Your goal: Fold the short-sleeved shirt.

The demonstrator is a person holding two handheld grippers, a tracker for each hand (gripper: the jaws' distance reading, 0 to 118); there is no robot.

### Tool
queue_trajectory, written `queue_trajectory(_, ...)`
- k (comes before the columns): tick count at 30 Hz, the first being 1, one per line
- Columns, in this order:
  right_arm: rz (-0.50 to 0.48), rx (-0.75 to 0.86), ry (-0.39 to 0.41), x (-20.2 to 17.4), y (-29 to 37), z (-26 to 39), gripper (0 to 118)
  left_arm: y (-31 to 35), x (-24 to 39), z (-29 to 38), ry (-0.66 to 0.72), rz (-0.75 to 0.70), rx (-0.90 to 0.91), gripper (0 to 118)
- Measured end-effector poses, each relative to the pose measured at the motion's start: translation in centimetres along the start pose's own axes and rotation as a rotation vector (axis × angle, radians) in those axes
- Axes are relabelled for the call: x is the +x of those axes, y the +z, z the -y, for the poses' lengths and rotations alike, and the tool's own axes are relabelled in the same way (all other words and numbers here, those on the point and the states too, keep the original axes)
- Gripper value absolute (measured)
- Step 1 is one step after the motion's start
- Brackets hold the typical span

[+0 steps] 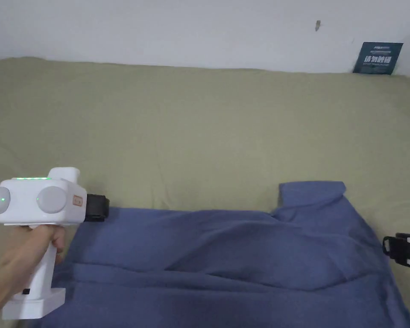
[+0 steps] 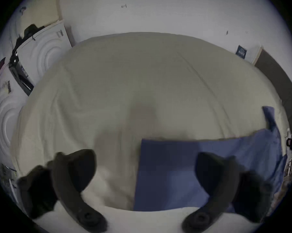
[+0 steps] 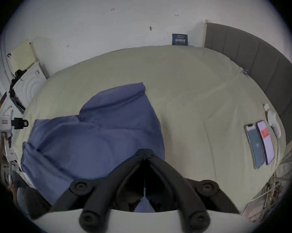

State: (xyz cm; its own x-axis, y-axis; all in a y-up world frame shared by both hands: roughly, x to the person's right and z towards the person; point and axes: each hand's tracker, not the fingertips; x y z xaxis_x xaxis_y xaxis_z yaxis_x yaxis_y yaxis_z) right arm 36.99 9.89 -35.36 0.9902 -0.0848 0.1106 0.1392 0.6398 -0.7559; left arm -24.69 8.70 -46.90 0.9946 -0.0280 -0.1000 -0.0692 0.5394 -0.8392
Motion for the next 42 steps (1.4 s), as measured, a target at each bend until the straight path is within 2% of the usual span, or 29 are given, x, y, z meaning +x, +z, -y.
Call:
queue_trajectory(5,0.034,-0.038,0.021,-0.8,-1.7,-1.7,0,-3.3,1.7,-0.7,-0.052,-0.053,-0.067,115)
queue_trajectory(6,0.043,-0.044,0.031,-0.9,-2.1,-1.8,0,-3.3,1.8,-0.9,-0.043,-0.031,-0.077,110)
queue_trajectory(7,0.048,-0.051,0.032,-0.9,-2.5,-2.0,0,-2.6,1.8,-1.2,-0.026,-0.025,-0.067,99)
queue_trajectory(8,0.049,-0.056,0.033,-0.9,-2.8,-2.2,0,-2.9,1.3,-1.1,-0.022,-0.022,-0.063,81)
queue_trajectory(10,0.056,-0.062,0.034,-0.7,-4.4,-2.8,0,-1.9,1.5,-0.9,-0.077,0.016,-0.047,5)
queue_trajectory(11,0.057,-0.06,0.034,-0.8,-4.6,-3.0,0,-1.2,1.9,-0.7,-0.095,0.022,-0.026,1)
queue_trajectory(14,0.056,-0.06,0.031,-0.9,-4.9,-4.0,3,-0.9,2.5,-0.2,-0.141,0.018,-0.003,1)
queue_trajectory(15,0.049,-0.067,0.034,-0.9,-5.2,-4.3,17,-1.0,2.6,-0.2,-0.146,0.016,-0.013,1)
queue_trajectory(16,0.034,-0.084,0.034,-0.9,-5.7,-4.6,44,-1.1,2.4,-0.1,-0.142,0.018,-0.012,1)
queue_trajectory(18,0.046,-0.108,0.037,-0.8,-6.6,-5.2,118,-1.4,2.2,0.0,-0.134,0.014,-0.017,2)
queue_trajectory(21,0.056,-0.209,0.03,-0.2,-9.3,-5.5,114,-1.3,2.2,0.1,-0.104,0.019,-0.019,2)
queue_trajectory(22,0.055,-0.241,0.028,-0.1,-10.0,-5.4,104,-1.3,2.2,0.2,-0.092,0.021,-0.017,2)
queue_trajectory(23,0.052,-0.208,0.033,0.0,-10.5,-5.5,96,-1.3,2.2,0.3,-0.083,0.023,-0.016,2)
queue_trajectory(25,0.107,-0.254,0.061,-0.2,-10.8,-5.1,89,-1.3,2.1,0.3,-0.073,0.028,-0.016,2)
queue_trajectory(26,0.069,-0.226,0.053,-0.2,-10.4,-5.0,74,-1.2,2.1,0.3,-0.072,0.028,-0.016,2)
queue_trajectory(28,0.061,-0.194,0.046,0.0,-9.6,-5.4,3,-0.9,1.9,0.2,-0.074,0.03,-0.017,2)
queue_trajectory(30,-0.006,-0.143,0.026,0.3,-7.7,-5.4,3,-0.1,1.7,0.2,-0.075,0.037,-0.007,2)
queue_trajectory(31,-0.007,-0.113,0.005,0.0,-7.0,-5.4,3,0.5,1.5,0.1,-0.076,0.044,0.004,2)
queue_trajectory(35,-0.011,-0.038,0.055,-0.7,-2.6,-6.0,3,3.8,0.0,-0.1,-0.063,0.071,0.058,2)
queue_trajectory(38,-0.043,0.005,0.03,0.1,1.8,-5.1,3,6.8,-1.0,0.7,-0.065,0.079,0.091,2)
queue_trajectory(42,-0.073,0.052,0.038,0.6,6.6,-2.9,3,11.0,-2.8,3.4,-0.059,0.102,0.136,2)
